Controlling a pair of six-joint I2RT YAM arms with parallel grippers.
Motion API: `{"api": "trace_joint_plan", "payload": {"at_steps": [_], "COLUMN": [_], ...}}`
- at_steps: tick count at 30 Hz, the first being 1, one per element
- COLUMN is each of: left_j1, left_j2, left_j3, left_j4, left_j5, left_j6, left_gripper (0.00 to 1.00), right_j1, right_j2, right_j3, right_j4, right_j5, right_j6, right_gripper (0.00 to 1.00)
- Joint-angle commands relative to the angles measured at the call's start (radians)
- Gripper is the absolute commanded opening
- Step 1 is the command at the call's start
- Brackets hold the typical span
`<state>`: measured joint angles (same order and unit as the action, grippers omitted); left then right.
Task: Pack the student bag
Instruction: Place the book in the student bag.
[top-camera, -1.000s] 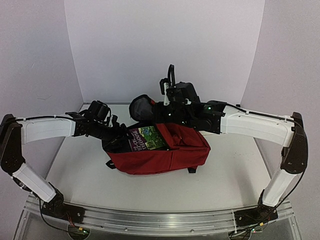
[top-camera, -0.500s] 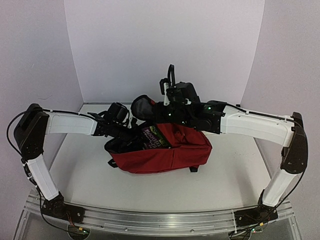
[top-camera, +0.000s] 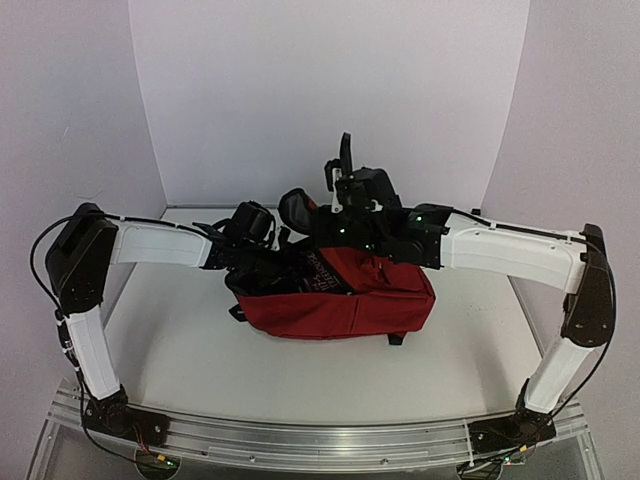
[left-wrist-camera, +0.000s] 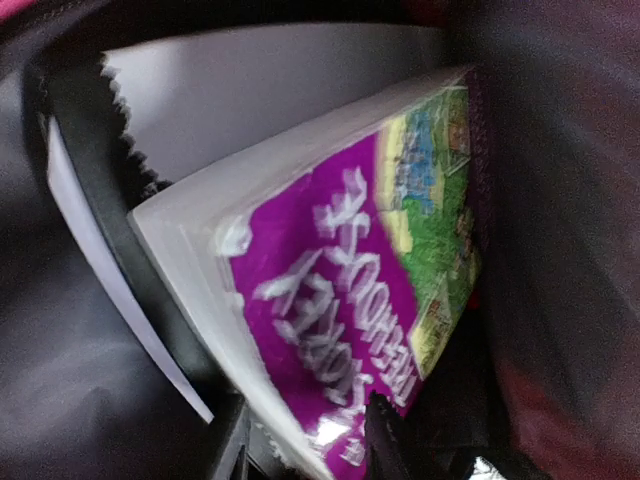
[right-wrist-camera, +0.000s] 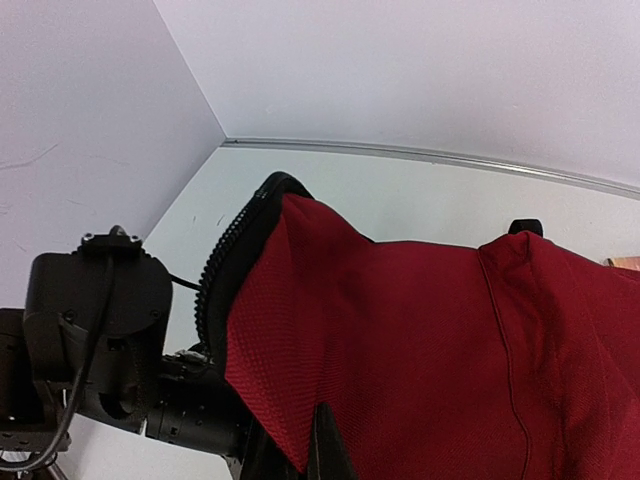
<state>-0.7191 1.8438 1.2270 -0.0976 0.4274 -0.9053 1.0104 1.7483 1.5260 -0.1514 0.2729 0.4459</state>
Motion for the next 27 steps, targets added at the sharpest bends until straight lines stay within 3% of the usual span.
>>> {"api": "trace_joint_plan", "payload": {"at_steps": [1, 6, 10, 12, 16, 19, 23, 27], "left_j1": [0.02, 0.095, 0.175, 0.206, 0.254, 0.283, 0.322, 0.344], "left_j2": [-0.212, -0.395, -0.519, -0.575, -0.654, -0.675, -0.654, -0.633], "left_j3": [-0.057, -0.186, -0.252, -0.276, -0.285, -0.273, -0.246, -0.232], "left_j4": [-0.088, -0.178, -0.246, -0.271, -0.32, -0.349, -0.385, -0.382], "left_j5": [-0.141, -0.197, -0.204, -0.218, -0.244, -0.234, -0.194, -0.162], "left_j6": [0.068, 0.067, 0.064, 0.068, 0.093, 0.12, 0.137, 0.137], "left_gripper": [0.51, 0.65, 0.78, 0.84, 0.96, 1.0, 1.0, 1.0], "right_j1": [0.023, 0.0, -0.002, -0.001, -0.019, -0.097, -0.229, -0.409], "right_j2": [-0.041, -0.048, -0.025, -0.032, -0.106, -0.161, -0.184, -0.148], "right_j3": [-0.032, -0.117, -0.146, -0.161, -0.171, -0.171, -0.18, -0.199], "right_j4": [0.122, 0.112, 0.113, 0.113, 0.089, 0.058, 0.026, 0.006], "right_j5": [0.02, 0.045, -0.122, -0.172, -0.125, -0.099, -0.08, -0.113], "right_j6": [0.035, 0.089, 0.051, 0.03, -0.012, -0.011, -0.005, 0.037], "right_gripper": [0.0, 0.04, 0.15, 0.27, 0.67, 0.85, 0.97, 0.98]}}
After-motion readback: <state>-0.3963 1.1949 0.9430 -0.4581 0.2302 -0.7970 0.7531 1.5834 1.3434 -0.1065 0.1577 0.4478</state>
